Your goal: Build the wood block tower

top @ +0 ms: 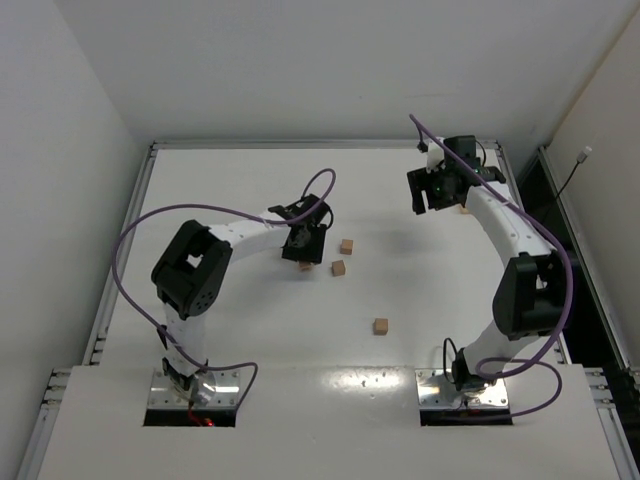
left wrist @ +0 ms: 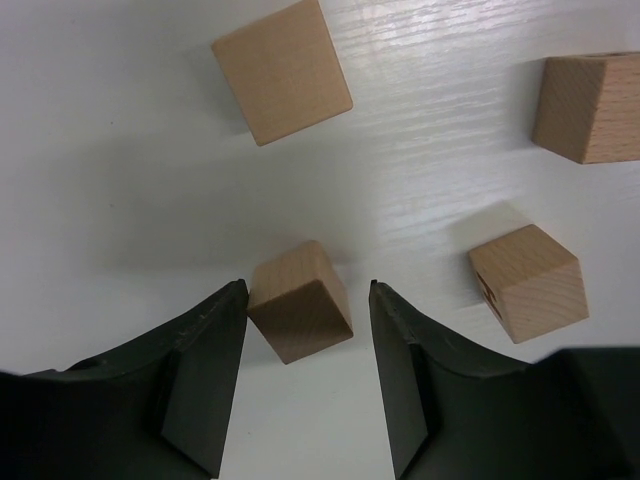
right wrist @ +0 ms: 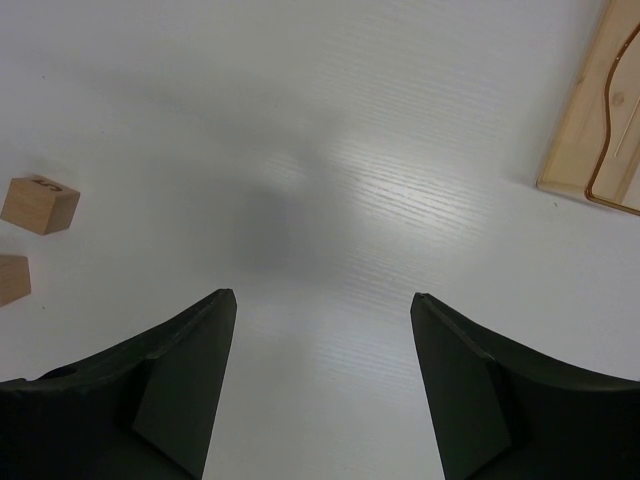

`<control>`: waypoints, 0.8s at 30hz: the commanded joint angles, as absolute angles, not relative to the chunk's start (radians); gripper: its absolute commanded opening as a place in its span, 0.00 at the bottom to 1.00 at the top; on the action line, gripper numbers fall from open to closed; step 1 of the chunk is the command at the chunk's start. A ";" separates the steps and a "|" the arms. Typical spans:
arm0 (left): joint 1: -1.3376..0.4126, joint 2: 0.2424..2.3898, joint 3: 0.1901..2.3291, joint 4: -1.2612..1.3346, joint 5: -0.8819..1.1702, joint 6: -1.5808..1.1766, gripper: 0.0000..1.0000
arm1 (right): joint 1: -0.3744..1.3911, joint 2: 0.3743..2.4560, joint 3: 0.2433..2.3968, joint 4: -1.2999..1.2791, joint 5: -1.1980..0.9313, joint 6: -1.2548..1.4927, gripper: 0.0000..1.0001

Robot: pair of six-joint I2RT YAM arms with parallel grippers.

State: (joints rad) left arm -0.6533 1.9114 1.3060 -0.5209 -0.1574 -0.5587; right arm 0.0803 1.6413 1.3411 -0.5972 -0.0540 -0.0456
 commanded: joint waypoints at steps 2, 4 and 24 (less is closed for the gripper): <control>-0.661 1.925 1.335 -0.534 -0.153 -0.592 0.48 | 0.081 1.646 1.385 -0.594 -0.064 -0.054 0.68; -0.661 1.915 1.322 -0.534 -0.163 -0.592 0.48 | 0.081 1.646 1.385 -0.594 -0.064 -0.054 0.68; -0.661 1.836 1.344 -0.546 -0.215 -0.583 0.10 | 0.081 1.664 1.394 -0.594 -0.083 -0.045 0.68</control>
